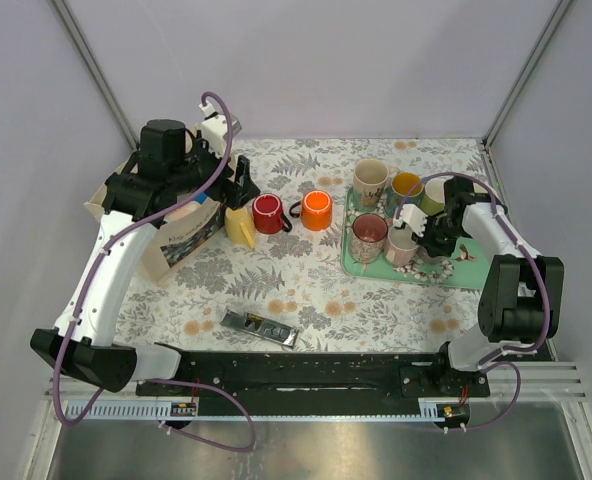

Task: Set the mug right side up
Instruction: Place the cup on the tray, then move the cup to the center of the board.

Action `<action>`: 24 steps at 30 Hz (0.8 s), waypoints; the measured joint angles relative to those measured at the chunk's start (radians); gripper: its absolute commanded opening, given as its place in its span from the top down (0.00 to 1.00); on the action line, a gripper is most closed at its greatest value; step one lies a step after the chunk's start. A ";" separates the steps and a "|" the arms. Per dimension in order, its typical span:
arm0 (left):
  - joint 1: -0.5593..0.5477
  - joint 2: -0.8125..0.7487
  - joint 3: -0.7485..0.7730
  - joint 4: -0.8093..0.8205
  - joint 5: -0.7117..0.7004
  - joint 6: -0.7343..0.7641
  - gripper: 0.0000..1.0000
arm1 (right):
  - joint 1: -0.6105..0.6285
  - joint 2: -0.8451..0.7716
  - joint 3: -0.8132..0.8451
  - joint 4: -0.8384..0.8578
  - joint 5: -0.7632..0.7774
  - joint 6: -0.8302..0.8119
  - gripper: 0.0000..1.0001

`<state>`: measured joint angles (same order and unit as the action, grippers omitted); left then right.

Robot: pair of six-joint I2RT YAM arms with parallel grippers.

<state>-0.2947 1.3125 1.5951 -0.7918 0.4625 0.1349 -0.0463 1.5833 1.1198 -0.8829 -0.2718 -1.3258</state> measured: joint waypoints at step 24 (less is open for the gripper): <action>0.000 0.000 -0.082 0.000 -0.044 0.006 0.13 | 0.190 -0.216 0.247 0.010 -0.100 0.232 0.32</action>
<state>-0.2947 1.3125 1.5135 -0.7918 0.4183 0.1413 0.1432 1.3678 1.3670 -0.8734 -0.3714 -1.0943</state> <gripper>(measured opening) 0.875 0.677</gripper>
